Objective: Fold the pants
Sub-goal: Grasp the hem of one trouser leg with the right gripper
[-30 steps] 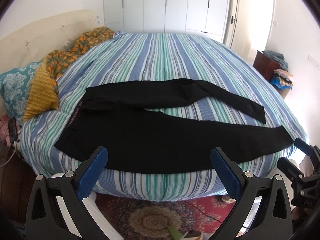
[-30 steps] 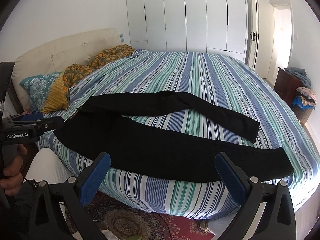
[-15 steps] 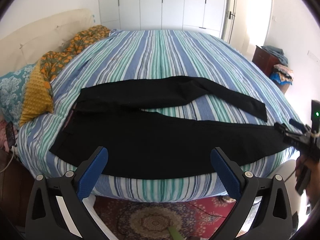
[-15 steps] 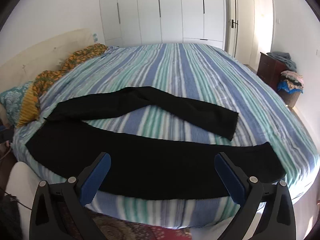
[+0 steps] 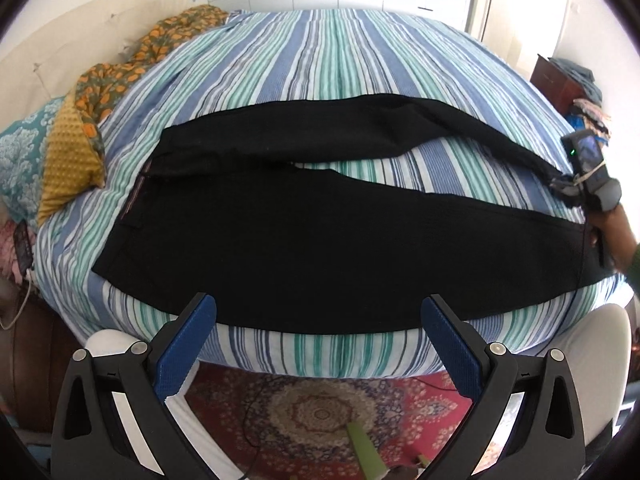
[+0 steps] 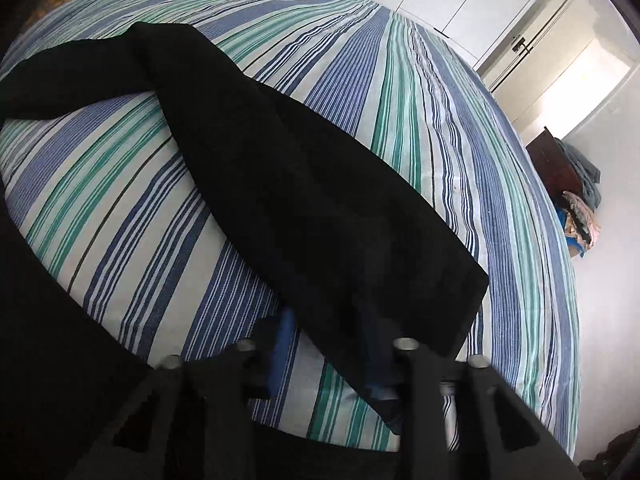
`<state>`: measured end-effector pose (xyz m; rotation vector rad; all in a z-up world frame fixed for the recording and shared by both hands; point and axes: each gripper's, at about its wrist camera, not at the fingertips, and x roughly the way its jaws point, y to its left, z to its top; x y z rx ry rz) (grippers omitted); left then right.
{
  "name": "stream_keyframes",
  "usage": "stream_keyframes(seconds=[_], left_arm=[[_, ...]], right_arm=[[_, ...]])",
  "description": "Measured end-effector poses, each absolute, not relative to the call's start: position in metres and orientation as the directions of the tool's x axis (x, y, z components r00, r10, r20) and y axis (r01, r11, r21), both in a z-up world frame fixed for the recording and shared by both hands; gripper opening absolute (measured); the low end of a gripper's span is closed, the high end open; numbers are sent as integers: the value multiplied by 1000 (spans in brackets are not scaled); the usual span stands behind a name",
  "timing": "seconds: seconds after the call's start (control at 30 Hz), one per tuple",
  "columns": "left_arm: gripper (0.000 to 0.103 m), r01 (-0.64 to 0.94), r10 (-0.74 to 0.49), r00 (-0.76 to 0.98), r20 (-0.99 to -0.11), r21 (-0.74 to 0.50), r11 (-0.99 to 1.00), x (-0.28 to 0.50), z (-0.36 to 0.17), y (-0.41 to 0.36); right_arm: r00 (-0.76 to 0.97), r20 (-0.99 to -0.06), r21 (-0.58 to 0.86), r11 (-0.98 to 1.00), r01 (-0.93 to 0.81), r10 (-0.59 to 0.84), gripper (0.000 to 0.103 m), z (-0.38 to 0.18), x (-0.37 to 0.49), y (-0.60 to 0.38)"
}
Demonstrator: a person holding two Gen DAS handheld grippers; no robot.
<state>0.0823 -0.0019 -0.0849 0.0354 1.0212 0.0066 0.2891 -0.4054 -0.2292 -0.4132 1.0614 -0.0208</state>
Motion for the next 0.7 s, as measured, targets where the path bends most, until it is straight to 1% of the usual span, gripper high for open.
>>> stream_keyframes(seconds=[0.07,0.13,0.2,0.23,0.27,0.3,0.33,0.4,0.43,0.47,0.53,0.6,0.63,0.7], left_arm=[[102,14,15,512,-859,25,1000,86,-90,-2],[102,15,-21,475,-880,-16,1000,94,-97,-4],[102,16,-76,446,-892,-77,997,103,-100,-9],[102,22,-91,440,-894,-91,996,107,-101,-12],[102,33,-101,435,-895,-96,995,110,-101,-18],[102,45,-108,436,-893,-98,994,112,-99,-22],[102,55,-112,447,-888,-98,994,113,-97,-26],[102,73,-112,473,-874,-88,993,111,-94,-30],[102,80,-107,479,-871,-78,994,110,-96,-31],[102,83,-100,474,-875,-68,994,111,-101,-31],[102,87,-99,436,-894,-67,994,115,-116,-32],[102,83,-107,384,-917,-82,993,122,-128,-34],[102,82,-113,365,-924,-89,993,124,-132,-35],[102,85,-112,355,-928,-87,993,124,-135,-38]], right_arm=[[521,-834,-307,938,-163,-182,7,-196,292,-413],[548,-825,-251,959,-134,-139,6,-150,303,-428],[572,-808,-235,967,-97,-139,6,-106,334,-450],[577,-803,-230,971,-69,-149,8,-90,356,-463],[570,-806,-218,975,-36,-159,30,-80,382,-479],[551,-816,-207,978,5,-176,48,-76,408,-497],[534,-815,-222,972,70,-225,69,-77,429,-516],[527,-782,-267,943,199,-332,68,-79,445,-546],[525,-780,-245,938,246,-341,68,-84,444,-560],[527,-789,-182,940,290,-315,67,-91,439,-576],[524,-826,7,928,373,-205,66,-121,418,-605],[514,-857,223,876,427,-32,57,-163,398,-627],[515,-856,320,835,448,51,53,-184,389,-634],[541,-822,476,737,479,179,51,-220,383,-643]])
